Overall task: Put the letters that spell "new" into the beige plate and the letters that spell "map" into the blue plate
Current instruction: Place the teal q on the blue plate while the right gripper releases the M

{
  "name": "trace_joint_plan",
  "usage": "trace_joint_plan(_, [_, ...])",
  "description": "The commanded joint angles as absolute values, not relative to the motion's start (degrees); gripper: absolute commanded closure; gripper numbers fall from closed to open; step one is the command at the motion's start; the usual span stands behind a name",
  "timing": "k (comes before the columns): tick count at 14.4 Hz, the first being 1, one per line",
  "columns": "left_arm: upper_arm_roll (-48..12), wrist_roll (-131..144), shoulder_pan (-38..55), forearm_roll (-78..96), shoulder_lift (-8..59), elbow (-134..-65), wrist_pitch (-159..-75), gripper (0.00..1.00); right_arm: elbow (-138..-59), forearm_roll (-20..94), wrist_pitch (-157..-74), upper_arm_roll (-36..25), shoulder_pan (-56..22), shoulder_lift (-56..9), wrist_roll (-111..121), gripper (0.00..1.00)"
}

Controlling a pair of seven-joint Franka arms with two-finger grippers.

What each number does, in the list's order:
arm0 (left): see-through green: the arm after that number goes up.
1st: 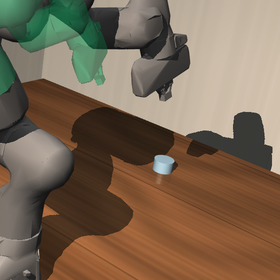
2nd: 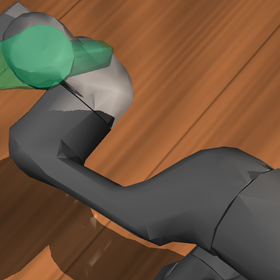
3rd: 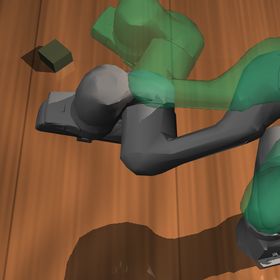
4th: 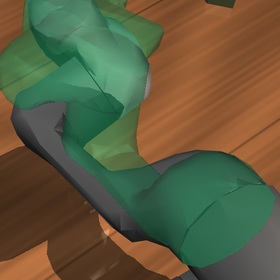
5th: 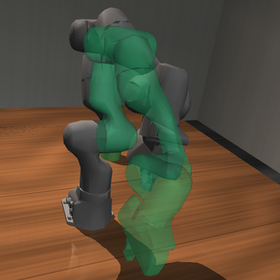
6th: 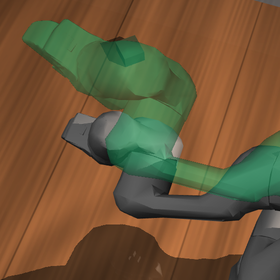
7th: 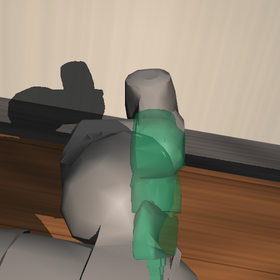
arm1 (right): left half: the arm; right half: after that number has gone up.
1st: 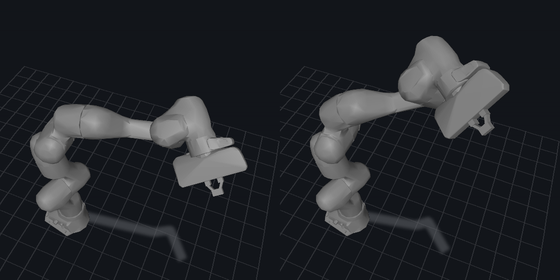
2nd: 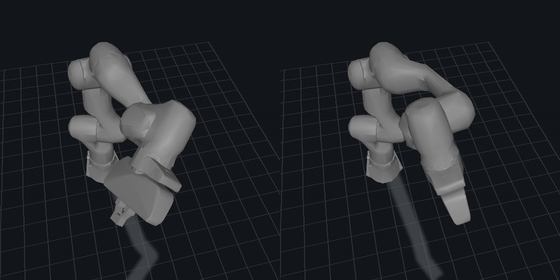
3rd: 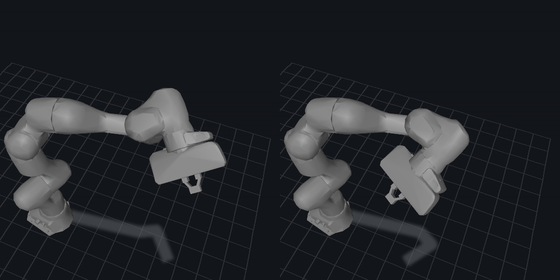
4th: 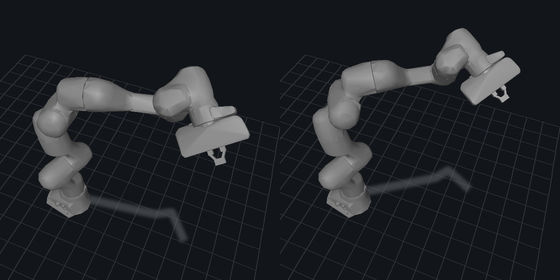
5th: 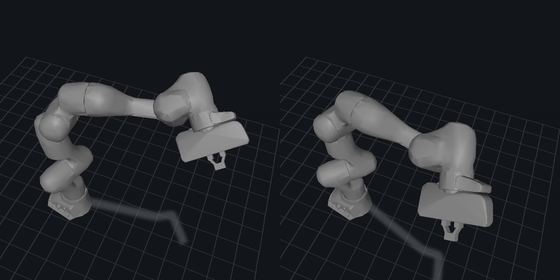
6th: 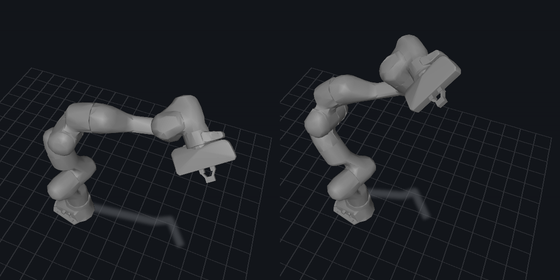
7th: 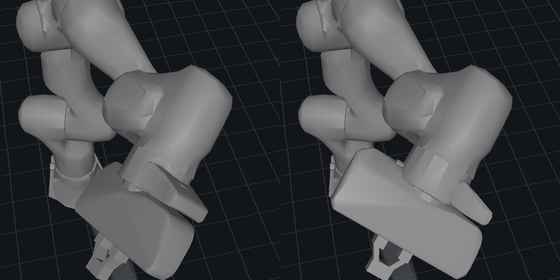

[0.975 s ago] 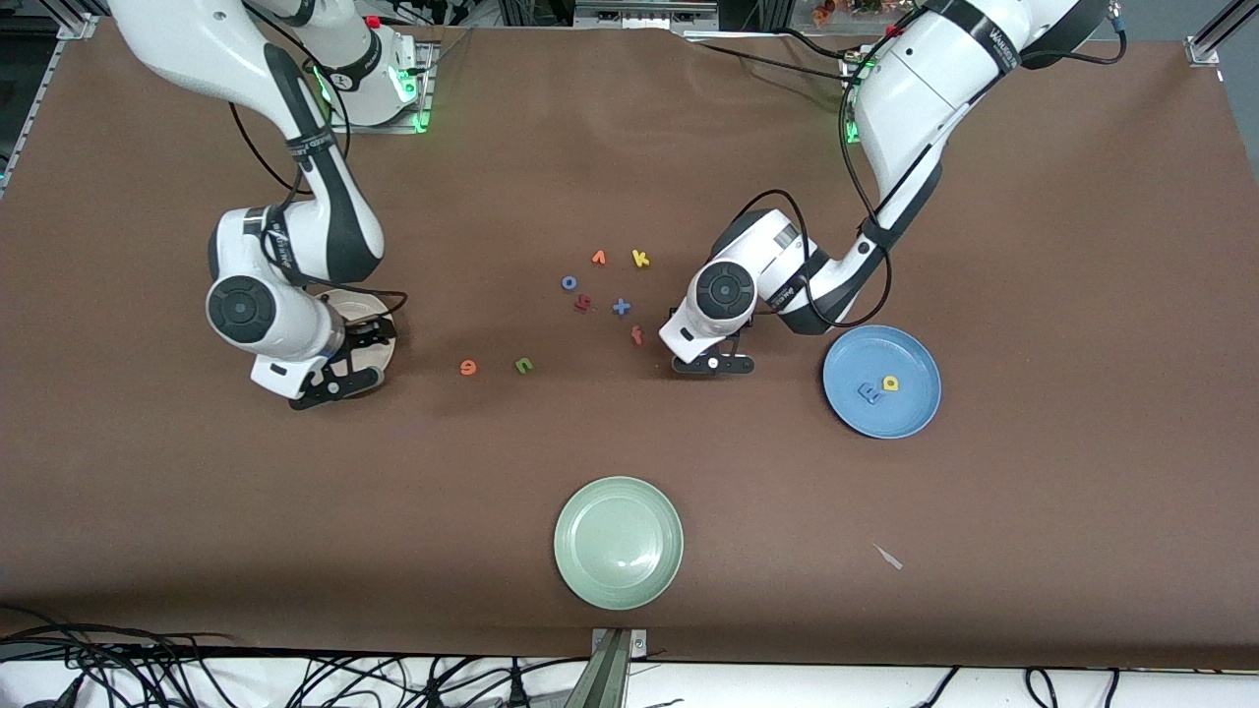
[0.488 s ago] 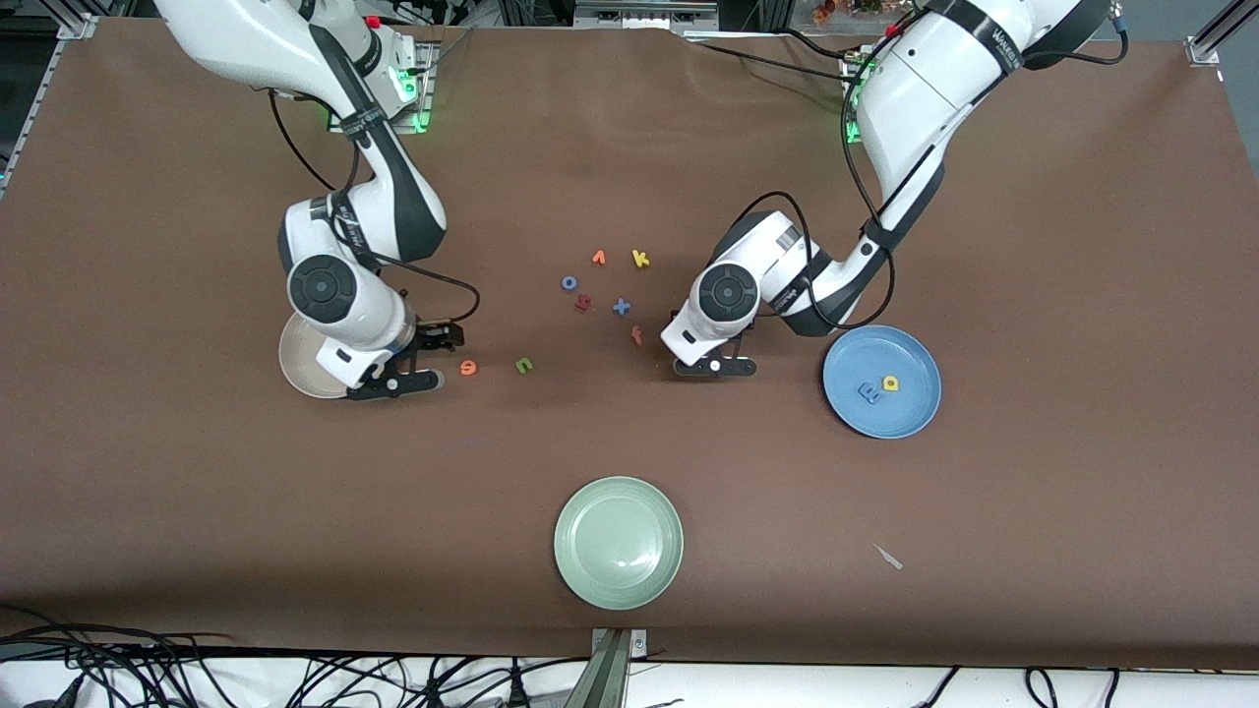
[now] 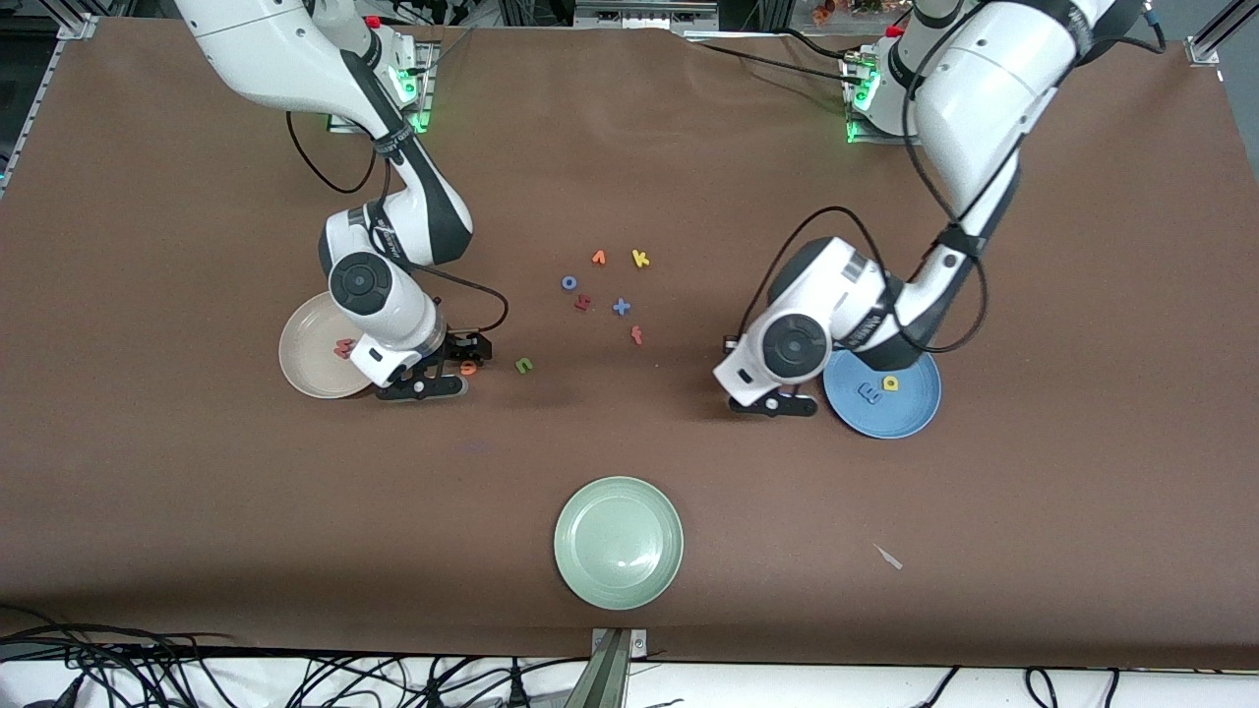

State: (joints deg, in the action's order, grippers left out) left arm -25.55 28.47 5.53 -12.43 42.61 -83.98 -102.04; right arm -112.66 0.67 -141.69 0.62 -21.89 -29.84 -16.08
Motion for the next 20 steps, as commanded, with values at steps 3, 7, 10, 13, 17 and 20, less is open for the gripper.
trace_joint_plan(3, [-25.5,12.9,-3.9,-15.8,41.9,-84.9,-98.9,0.92,-114.5,1.4,-143.4,0.9,-22.6,-30.5,-17.1,0.01])
trace_joint_plan(7, [-25.5,8.5,-6.6,-21.9,43.4,-88.6,-101.6,0.86,-114.1,1.4,-143.6,1.0,-23.4,-31.3,-17.2,0.10])
trace_joint_plan(10, [-25.6,8.8,-6.9,-22.9,43.4,-90.2,-102.7,0.09,-113.9,1.4,-143.7,1.0,-23.4,-31.6,-16.7,0.17])
trace_joint_plan(13, [-26.0,8.6,-7.0,-21.9,42.2,-89.4,-101.0,0.00,-113.5,1.3,-143.8,1.0,-23.1,-31.8,-16.4,0.21])
trace_joint_plan(17, [-28.0,8.4,-6.6,-21.1,36.0,-86.8,-97.2,0.00,-111.4,1.2,-143.8,1.0,-22.9,-33.3,-16.2,0.23])
trace_joint_plan(20, [-28.5,8.3,-7.0,-18.6,32.1,-82.2,-96.9,0.00,-111.4,1.2,-143.8,0.9,-22.8,-33.4,-15.3,0.27])
